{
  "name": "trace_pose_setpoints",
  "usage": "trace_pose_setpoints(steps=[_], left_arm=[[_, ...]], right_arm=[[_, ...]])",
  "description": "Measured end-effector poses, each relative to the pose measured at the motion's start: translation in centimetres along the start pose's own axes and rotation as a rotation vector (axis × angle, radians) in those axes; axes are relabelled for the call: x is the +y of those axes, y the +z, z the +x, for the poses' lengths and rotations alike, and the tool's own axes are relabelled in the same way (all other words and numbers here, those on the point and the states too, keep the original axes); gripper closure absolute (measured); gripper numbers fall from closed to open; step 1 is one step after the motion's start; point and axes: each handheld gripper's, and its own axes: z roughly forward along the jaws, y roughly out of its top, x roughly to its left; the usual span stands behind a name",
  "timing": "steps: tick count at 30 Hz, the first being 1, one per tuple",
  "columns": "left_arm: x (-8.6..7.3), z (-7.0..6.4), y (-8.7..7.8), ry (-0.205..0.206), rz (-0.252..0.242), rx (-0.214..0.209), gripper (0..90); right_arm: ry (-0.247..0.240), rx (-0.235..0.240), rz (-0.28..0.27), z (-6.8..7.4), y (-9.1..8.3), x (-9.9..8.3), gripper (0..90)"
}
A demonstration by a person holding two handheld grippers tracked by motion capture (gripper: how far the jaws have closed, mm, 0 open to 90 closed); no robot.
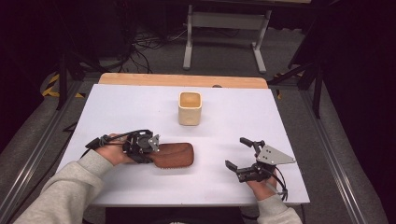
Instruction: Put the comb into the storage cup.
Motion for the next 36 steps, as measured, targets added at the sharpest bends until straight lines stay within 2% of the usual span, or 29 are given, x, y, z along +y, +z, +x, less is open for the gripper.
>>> trace_pose_setpoints(steps=[6,7,12,17,21,24,26,27,30,36], left_arm=[[-0.4,-0.5,-0.8,-0.029,-0.073,0.015,72.6],[-0.5,-0.8,-1.0,-0.030,-0.094,0.034,72.5],[-1.0,-1.6,-1.8,-0.071,-0.204,0.054,72.5],[-1.6,-2.2,-2.7,-0.111,-0.290,0.077,72.4],[-2.0,-2.8,-3.3,-0.132,-0.397,0.080,72.3],[-2.2,-3.4,-3.4,-0.146,-0.479,0.084,72.3],[-2.3,-3.5,-3.4,-0.150,-0.496,0.090,72.3],[-2.4,-3.8,-3.2,-0.165,-0.533,0.103,72.3],[-2.7,-4.2,-2.9,-0.183,-0.588,0.117,72.3],[-2.8,-4.8,-2.5,-0.214,-0.659,0.142,72.3]], right_arm=[[0.000,-0.002,-0.002,0.0,0.0,0.0,4.6],[-0.001,-0.002,-0.001,0.0,0.0,0.0,4.6],[0.001,-0.002,-0.001,0.0,0.0,0.0,4.6],[0.001,-0.001,-0.002,0.1,0.0,0.0,4.6],[0.000,0.001,-0.001,0.0,0.0,0.0,4.6],[0.001,0.004,0.001,0.1,0.1,0.0,4.7],[0.001,0.003,0.000,0.1,0.1,0.0,4.7],[0.001,0.003,0.000,0.1,0.1,0.0,4.7],[0.004,0.002,0.000,0.1,0.1,0.0,4.8],[0.003,0.003,0.005,0.2,0.1,0.0,4.8]])
